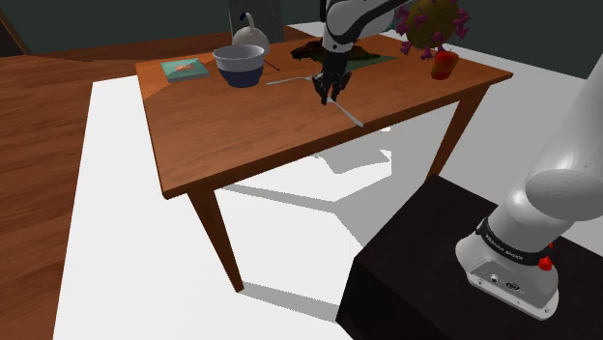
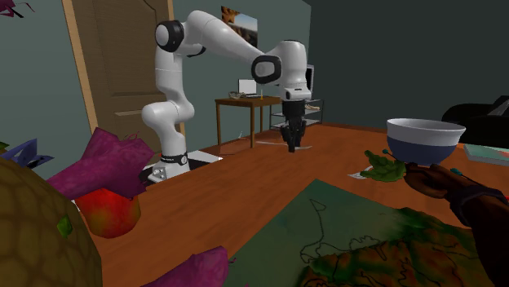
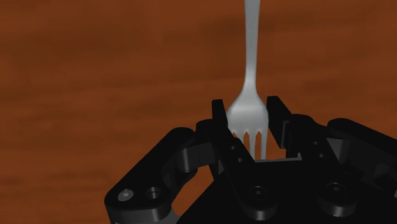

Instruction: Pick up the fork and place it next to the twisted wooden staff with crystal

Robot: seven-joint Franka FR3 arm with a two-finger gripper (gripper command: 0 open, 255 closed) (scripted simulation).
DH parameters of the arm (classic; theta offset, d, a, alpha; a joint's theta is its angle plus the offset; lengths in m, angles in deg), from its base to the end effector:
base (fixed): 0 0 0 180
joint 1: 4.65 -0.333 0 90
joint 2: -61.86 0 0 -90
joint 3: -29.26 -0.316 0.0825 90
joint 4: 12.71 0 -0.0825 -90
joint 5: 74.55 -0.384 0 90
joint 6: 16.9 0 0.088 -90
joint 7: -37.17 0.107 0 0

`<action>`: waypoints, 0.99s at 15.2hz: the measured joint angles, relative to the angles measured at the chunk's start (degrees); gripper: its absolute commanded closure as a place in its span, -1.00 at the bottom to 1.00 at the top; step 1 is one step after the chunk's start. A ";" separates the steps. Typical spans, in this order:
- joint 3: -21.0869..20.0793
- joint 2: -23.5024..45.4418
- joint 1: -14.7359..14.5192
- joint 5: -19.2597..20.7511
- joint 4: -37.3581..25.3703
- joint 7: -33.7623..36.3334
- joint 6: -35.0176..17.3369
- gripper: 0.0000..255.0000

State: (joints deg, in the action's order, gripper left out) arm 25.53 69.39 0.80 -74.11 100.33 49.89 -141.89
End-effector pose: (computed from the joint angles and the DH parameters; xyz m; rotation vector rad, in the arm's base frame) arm 0.5914 -0.0190 0.4115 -3.1057 0.3883 -0.1204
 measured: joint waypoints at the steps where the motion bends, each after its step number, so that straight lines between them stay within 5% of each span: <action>1: -0.01 -0.13 -0.01 -0.02 -0.48 -0.02 0.65 1.00; 15: -0.02 -3.06 0.04 -0.29 -7.86 -0.21 10.97 1.00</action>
State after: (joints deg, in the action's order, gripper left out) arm 25.51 66.33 0.84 -74.40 92.47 49.68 -130.92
